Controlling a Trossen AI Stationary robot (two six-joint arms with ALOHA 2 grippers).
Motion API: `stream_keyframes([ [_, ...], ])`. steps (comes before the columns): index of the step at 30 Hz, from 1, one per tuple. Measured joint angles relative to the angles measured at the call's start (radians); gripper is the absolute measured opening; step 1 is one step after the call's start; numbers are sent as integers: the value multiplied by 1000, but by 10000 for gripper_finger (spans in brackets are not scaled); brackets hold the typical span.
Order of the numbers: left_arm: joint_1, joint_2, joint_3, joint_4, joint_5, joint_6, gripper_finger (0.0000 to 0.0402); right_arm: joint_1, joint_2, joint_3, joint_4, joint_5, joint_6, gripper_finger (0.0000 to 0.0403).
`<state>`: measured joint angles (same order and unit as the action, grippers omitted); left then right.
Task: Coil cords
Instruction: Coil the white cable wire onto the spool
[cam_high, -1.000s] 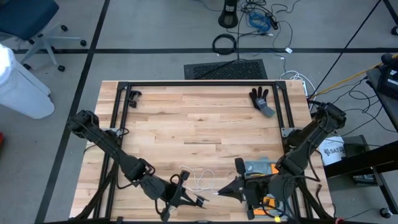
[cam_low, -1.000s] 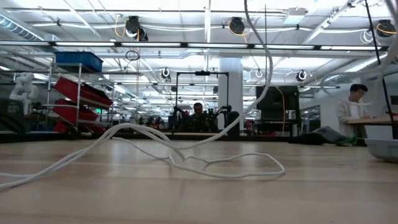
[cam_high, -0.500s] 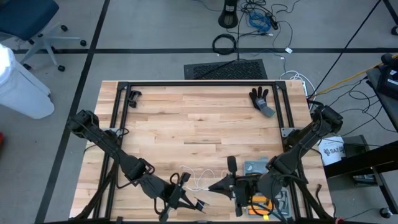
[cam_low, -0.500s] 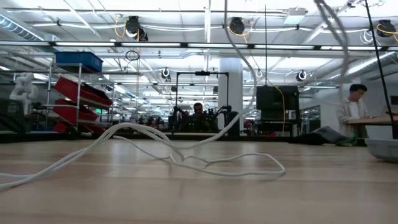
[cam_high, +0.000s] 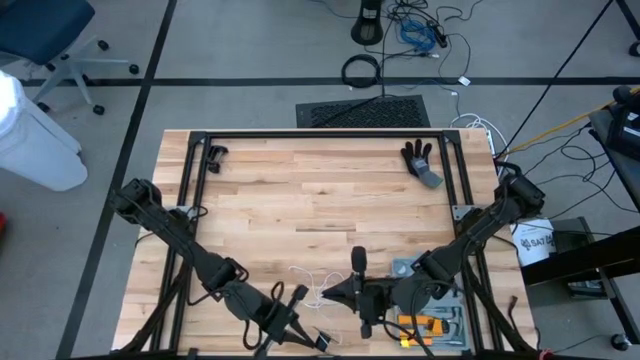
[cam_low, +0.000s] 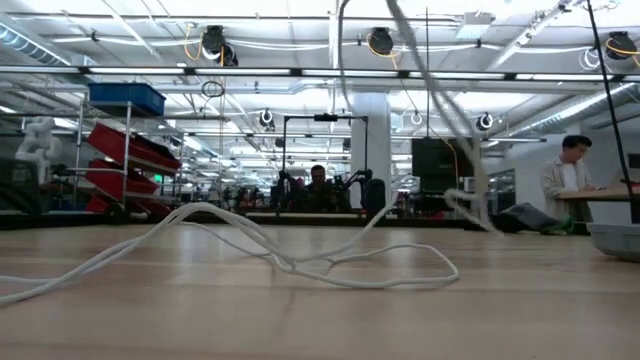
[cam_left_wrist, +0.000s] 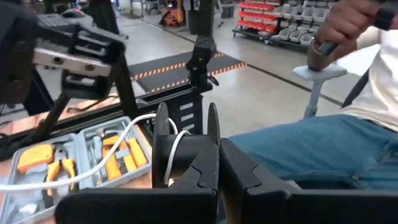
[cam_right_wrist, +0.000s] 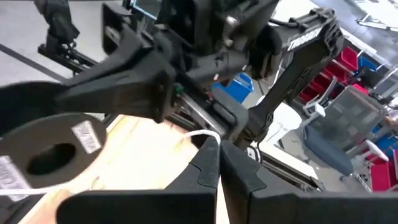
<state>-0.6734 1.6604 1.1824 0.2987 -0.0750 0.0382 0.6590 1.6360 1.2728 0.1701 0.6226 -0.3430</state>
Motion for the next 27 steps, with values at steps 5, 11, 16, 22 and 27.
stream_keyframes([
  [5,-16,1,0,51,4,53,2,-12,19,0,-2,-40,14,0],
  [11,-36,0,0,133,62,172,2,-19,19,0,-2,-86,17,0],
  [16,-56,0,0,198,74,235,2,-19,19,0,-2,-181,28,0],
  [22,-62,-1,0,181,13,239,2,-11,14,0,-9,-180,38,0],
  [27,-73,-33,0,96,-151,238,2,1,-13,0,-115,-177,64,0],
])
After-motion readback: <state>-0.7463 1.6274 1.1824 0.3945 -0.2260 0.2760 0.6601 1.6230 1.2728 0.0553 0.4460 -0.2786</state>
